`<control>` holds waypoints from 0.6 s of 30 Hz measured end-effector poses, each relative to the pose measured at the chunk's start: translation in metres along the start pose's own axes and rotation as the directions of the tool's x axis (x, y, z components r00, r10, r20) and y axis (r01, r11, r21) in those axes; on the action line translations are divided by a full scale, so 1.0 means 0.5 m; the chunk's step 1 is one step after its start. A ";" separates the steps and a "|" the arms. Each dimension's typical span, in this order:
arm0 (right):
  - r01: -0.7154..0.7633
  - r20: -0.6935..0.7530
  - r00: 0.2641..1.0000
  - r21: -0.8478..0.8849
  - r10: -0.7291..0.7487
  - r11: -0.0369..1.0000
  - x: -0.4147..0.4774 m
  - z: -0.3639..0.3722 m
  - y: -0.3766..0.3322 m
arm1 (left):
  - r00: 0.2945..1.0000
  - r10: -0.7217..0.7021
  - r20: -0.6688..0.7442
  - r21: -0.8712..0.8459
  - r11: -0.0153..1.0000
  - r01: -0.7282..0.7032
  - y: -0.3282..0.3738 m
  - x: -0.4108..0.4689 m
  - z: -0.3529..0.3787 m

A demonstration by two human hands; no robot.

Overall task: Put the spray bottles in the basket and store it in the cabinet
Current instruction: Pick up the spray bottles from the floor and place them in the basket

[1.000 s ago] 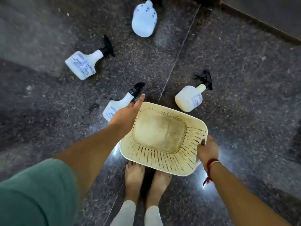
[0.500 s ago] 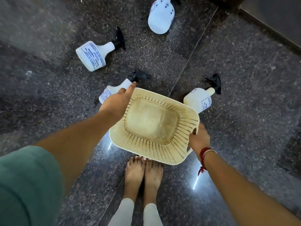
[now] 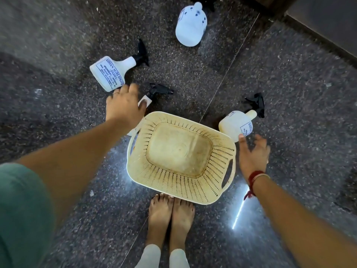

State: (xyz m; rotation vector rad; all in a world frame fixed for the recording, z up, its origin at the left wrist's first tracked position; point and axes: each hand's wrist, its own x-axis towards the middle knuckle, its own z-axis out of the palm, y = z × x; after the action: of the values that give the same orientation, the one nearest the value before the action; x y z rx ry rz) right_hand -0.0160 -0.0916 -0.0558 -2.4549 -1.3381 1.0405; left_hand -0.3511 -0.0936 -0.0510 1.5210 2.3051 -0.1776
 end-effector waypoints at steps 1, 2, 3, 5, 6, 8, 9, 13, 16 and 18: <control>-0.042 -0.018 0.999 0.019 0.042 0.999 0.020 0.002 -0.004 | 0.998 -0.056 0.039 0.015 0.998 0.055 -0.002 0.014 0.005; -0.102 -0.023 0.994 0.048 0.103 0.994 0.040 0.002 -0.007 | 0.991 -0.104 0.088 0.034 0.994 0.101 -0.005 0.026 0.013; -0.175 -0.012 0.984 0.089 0.176 0.981 0.059 0.004 -0.011 | 0.980 -0.141 0.144 0.056 0.989 0.134 -0.007 0.037 0.023; -0.319 0.049 0.948 0.196 0.316 0.927 0.095 0.007 -0.016 | 0.946 -0.184 0.267 0.112 0.981 0.159 -0.010 0.054 0.050; -0.370 0.090 0.929 0.245 0.359 0.896 0.112 0.009 -0.017 | 0.927 -0.193 0.320 0.133 0.978 0.158 -0.009 0.061 0.064; -0.424 0.175 0.905 0.289 0.388 0.858 0.141 0.014 -0.018 | 0.900 -0.208 0.384 0.123 0.977 0.174 -0.006 0.072 0.086; -0.437 0.215 0.896 0.284 0.388 0.853 0.157 0.017 -0.020 | 0.888 -0.224 0.402 0.104 0.975 0.198 -0.004 0.078 0.094; -0.468 0.408 0.839 0.200 0.361 0.861 0.193 0.033 -0.054 | 0.825 -0.273 0.495 0.148 0.962 0.230 0.006 0.089 0.107; -0.468 0.440 0.836 0.257 0.329 0.845 0.203 0.054 -0.074 | 0.817 -0.272 0.508 0.168 0.962 0.216 0.013 0.090 0.113; -0.504 0.463 0.822 0.321 0.331 0.802 0.208 0.066 -0.088 | 0.840 -0.263 0.475 0.108 0.964 0.242 0.011 0.085 0.111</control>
State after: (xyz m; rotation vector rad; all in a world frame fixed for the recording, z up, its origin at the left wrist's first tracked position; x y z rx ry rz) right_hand -0.0297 0.0102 -0.1130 -2.3119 -0.5058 1.7862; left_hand -0.3481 -0.0714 -0.1174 1.0250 2.0790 -0.6131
